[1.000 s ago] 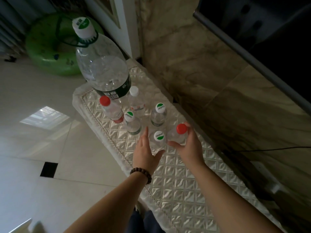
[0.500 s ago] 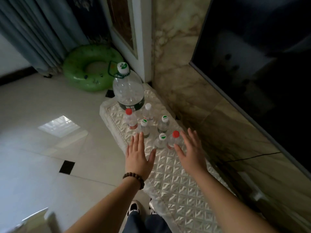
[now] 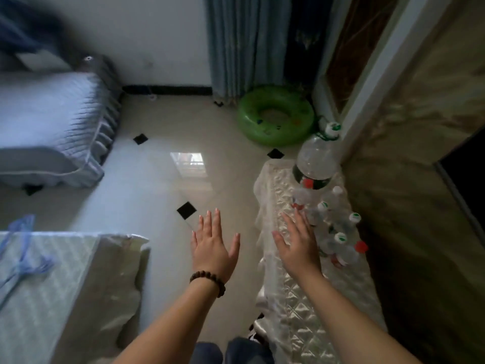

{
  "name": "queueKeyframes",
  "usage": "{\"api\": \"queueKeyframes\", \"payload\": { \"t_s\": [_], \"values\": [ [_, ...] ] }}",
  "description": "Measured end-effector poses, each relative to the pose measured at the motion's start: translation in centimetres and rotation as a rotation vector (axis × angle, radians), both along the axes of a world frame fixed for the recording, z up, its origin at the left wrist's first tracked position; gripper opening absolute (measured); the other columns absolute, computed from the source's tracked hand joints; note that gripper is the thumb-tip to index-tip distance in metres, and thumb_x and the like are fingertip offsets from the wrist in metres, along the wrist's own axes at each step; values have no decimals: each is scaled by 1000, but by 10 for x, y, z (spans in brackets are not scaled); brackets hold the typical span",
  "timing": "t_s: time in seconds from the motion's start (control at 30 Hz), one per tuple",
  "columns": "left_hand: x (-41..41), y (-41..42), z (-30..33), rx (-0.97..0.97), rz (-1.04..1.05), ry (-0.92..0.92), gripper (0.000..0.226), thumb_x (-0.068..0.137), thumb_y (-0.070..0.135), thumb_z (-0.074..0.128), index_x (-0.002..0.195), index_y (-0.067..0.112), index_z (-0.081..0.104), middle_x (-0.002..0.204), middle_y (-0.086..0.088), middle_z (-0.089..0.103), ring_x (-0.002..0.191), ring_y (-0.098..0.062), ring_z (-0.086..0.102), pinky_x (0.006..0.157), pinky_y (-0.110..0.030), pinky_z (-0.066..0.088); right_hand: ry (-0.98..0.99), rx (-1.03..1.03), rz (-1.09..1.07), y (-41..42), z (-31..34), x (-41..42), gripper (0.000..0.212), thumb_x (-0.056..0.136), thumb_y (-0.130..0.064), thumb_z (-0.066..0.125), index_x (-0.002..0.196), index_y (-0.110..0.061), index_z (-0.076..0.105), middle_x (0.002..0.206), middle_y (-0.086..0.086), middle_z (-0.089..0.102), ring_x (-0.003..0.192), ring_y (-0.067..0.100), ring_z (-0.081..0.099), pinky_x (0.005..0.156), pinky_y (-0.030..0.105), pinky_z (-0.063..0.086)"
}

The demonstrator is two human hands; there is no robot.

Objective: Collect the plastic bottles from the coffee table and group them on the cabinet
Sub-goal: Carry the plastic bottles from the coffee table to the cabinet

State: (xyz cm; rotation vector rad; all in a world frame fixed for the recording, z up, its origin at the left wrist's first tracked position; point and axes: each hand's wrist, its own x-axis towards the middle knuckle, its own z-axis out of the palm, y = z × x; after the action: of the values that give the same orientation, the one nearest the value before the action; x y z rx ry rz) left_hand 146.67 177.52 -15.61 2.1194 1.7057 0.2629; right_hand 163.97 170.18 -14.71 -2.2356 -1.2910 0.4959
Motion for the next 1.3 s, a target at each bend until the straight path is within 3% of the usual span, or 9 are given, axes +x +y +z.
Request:
{"api": "queueKeyframes", "payload": {
  "t_s": [0.27,0.4,0.83,1.3],
  "values": [
    [-162,-17,19,51,438,-28,72,91,56,32,150,26,4,159,2,4,145,-15,-4,117,-39,-1,17,-3,392,56,17,-138,54,95,-43,45,145,-30,32,159,-1,14,147,14,2,119,33,4],
    [-247,-48,21,83,620,-42,81,80,65,21,150,23,13,157,-2,14,145,-19,4,116,-41,4,25,-7,547,62,22,-224,53,95,-41,46,145,-28,33,159,-1,14,148,14,3,120,35,4],
    [-518,-209,21,77,1119,-12,73,90,52,40,150,22,12,157,-4,16,145,-21,6,116,-44,6,122,1,996,-20,10,-534,48,92,-27,57,138,-20,47,155,8,28,146,24,17,118,43,18],
    [-662,-281,23,81,1419,-39,74,91,53,41,150,22,9,157,-6,14,145,-22,5,116,-45,6,30,-39,1296,-38,13,-716,50,96,-41,45,142,-26,37,158,0,19,147,16,7,118,40,16]
  ]
}}
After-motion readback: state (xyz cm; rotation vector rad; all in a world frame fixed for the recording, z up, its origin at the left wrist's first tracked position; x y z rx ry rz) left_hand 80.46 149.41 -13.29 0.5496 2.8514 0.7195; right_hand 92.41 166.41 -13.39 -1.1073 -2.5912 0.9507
